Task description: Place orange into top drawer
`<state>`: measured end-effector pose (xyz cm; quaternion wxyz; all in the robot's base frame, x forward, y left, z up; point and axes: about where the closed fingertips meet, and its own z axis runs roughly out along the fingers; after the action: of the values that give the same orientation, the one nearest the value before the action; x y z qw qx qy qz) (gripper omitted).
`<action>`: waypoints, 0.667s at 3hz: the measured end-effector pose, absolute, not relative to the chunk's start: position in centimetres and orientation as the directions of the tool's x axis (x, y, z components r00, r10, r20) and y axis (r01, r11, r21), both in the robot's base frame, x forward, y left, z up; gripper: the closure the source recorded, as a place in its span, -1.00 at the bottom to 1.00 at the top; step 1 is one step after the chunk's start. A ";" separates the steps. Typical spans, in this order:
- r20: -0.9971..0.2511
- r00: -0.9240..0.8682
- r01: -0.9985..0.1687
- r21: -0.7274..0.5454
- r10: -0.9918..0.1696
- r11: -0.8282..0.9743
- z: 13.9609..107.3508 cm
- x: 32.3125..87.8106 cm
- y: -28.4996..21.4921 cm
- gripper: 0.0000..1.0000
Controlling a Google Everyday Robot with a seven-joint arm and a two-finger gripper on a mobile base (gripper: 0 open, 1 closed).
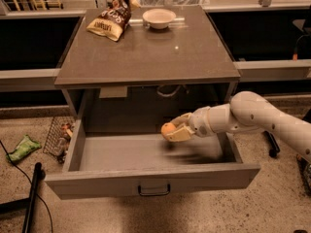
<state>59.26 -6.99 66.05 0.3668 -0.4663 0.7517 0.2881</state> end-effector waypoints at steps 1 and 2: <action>-0.792 -0.324 -0.908 0.108 -0.517 0.404 64.4 59.9 -7.2 0.62; -0.777 -0.335 -0.907 0.112 -0.533 0.406 63.7 60.2 -7.4 0.15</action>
Offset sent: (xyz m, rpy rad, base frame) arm 0.0135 -0.0110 -0.0290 -0.0826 0.0600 -0.0097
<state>60.18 -7.37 63.73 0.3362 -0.4687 0.7682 0.2779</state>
